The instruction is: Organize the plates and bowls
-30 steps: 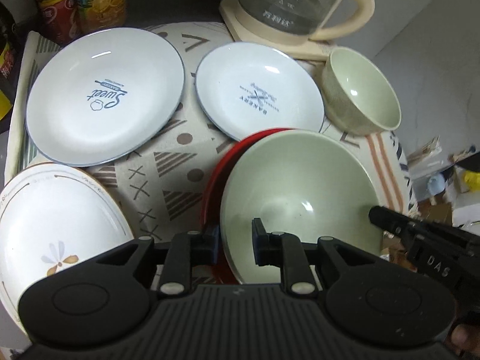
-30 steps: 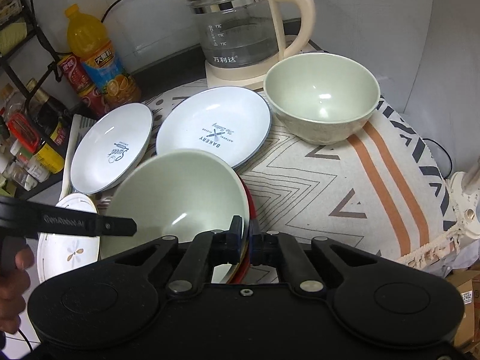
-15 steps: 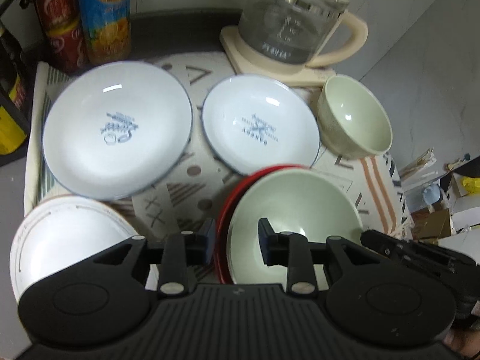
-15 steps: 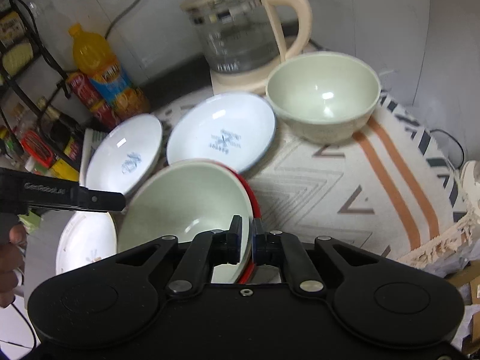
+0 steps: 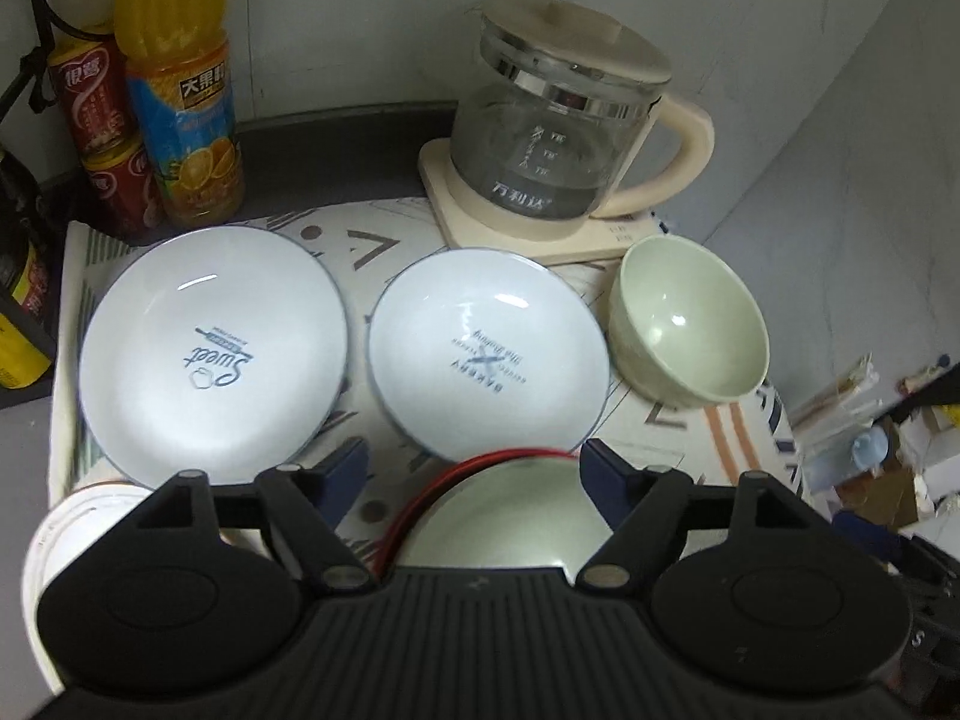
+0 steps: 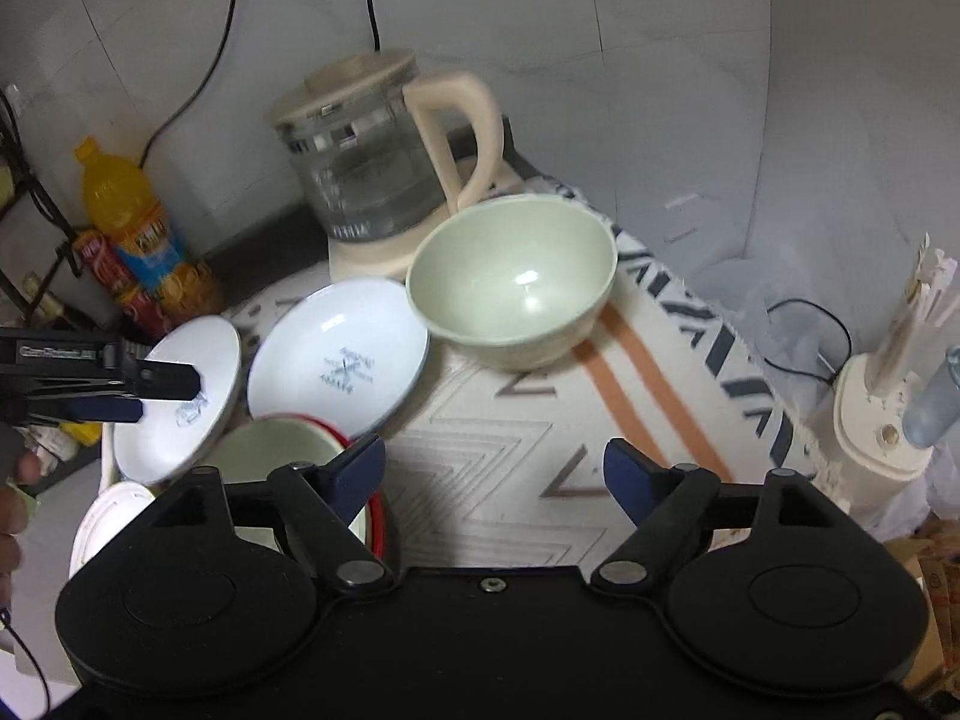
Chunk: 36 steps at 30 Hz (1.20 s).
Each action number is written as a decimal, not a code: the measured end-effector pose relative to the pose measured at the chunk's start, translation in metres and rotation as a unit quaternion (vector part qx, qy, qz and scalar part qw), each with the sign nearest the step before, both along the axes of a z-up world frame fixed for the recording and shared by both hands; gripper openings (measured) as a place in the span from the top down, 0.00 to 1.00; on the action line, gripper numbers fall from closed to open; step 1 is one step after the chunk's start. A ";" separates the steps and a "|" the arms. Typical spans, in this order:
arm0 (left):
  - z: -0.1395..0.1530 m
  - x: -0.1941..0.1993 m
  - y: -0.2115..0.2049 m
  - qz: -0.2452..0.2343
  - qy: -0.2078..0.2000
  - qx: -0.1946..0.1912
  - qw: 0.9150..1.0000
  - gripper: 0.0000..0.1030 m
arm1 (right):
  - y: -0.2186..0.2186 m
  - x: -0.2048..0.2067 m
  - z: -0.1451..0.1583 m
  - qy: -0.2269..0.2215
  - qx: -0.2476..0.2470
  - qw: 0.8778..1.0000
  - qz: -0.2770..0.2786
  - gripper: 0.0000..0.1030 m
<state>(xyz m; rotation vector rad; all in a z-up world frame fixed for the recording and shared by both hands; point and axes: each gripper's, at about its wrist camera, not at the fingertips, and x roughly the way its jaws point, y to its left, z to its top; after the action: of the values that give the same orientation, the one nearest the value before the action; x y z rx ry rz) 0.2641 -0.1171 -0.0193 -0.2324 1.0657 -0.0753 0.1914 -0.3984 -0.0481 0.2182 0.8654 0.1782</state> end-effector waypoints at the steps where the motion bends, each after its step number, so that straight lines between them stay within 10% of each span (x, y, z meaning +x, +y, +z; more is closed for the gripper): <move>1: 0.000 0.002 -0.004 0.000 -0.002 -0.004 1.000 0.26 | -0.002 0.001 0.001 -0.003 -0.003 1.000 -0.002 0.18; 26: -0.034 0.071 -0.104 -0.001 -0.021 -0.031 0.999 0.31 | -0.051 0.067 -0.042 0.010 0.047 0.997 -0.055 0.35; 36: -0.074 0.096 -0.118 0.018 0.044 -0.041 0.998 0.58 | -0.049 0.105 -0.068 0.037 0.071 0.995 -0.054 0.39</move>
<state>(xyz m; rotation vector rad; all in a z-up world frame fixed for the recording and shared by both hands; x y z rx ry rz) 0.3604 -0.2355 -0.0929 -0.3313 1.1476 -0.0776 0.2965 -0.4473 -0.1158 0.4063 0.9130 0.1318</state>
